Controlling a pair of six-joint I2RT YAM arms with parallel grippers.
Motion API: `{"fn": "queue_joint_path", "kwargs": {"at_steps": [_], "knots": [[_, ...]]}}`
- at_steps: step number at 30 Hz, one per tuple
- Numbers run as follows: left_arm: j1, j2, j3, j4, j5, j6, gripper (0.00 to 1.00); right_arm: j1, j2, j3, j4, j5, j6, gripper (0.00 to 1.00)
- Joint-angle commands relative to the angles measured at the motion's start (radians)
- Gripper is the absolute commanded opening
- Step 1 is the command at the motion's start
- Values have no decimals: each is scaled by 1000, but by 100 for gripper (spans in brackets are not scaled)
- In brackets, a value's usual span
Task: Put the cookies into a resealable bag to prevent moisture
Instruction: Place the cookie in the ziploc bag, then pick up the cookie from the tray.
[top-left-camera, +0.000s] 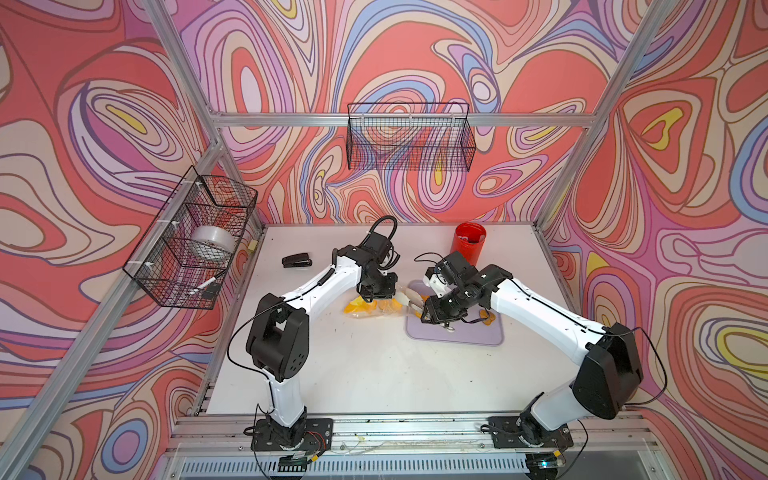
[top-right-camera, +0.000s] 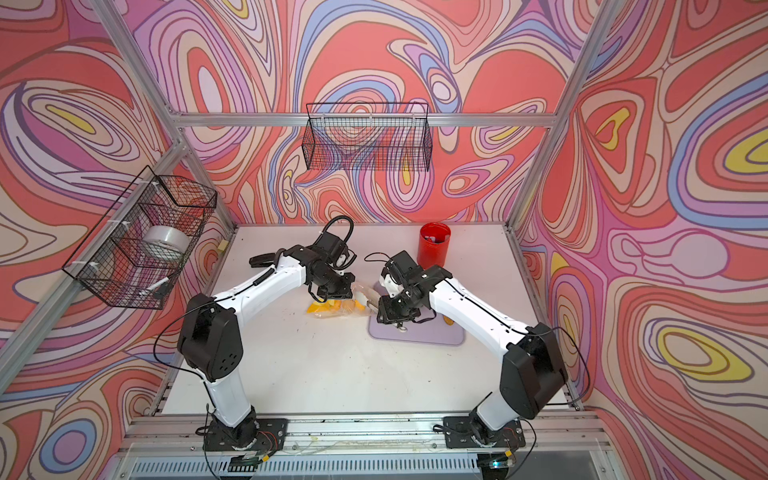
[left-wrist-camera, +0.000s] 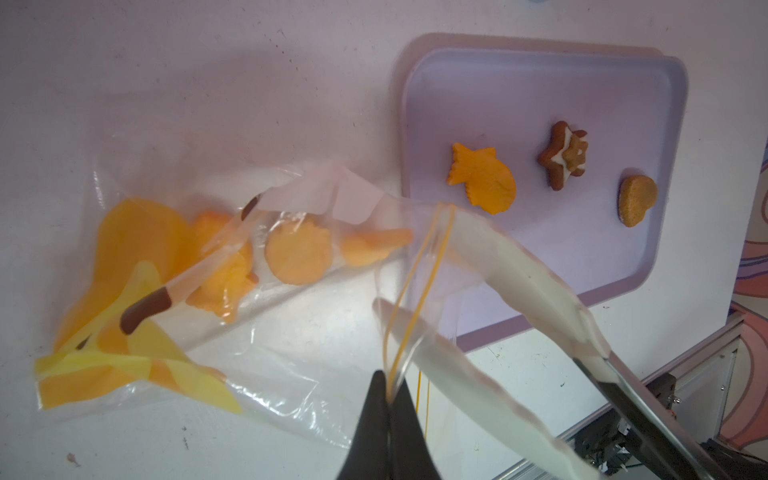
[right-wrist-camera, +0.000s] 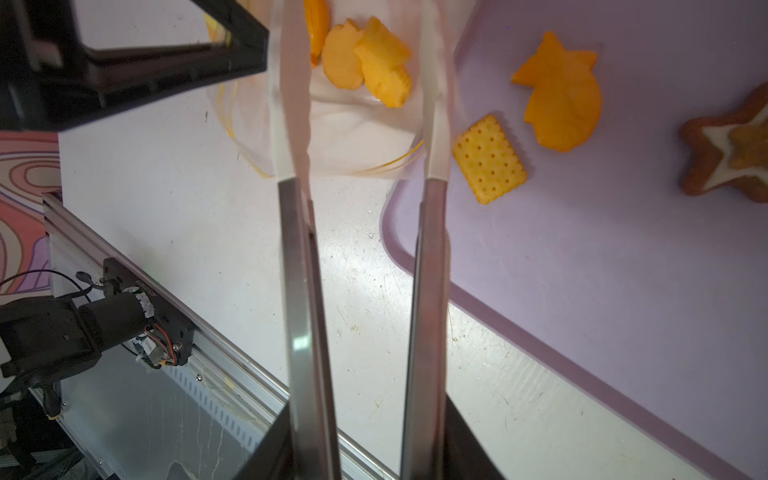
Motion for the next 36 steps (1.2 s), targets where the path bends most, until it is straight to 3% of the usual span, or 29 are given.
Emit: {"fn": "queue_joint_path", "kwargs": {"at_steps": [1, 9, 13, 21, 31, 36], "knots": [[5, -30, 26, -16, -19, 3, 0, 0, -27, 2, 25, 7, 0, 45], [10, -19, 25, -38, -106, -19, 0, -17, -200, -22, -87, 68, -61, 42], [11, -19, 17, -22, -99, -27, 0, -75, -236, -29, -201, 175, -88, 43], [10, -33, 20, -41, -111, -5, 0, -143, -132, -46, -240, 402, -63, 46], [10, -45, 3, -44, -121, 1, 0, -153, 18, -53, -187, 431, -74, 48], [11, -30, 16, -53, -123, 3, 0, -178, 60, -67, -158, 364, -85, 47]]}}
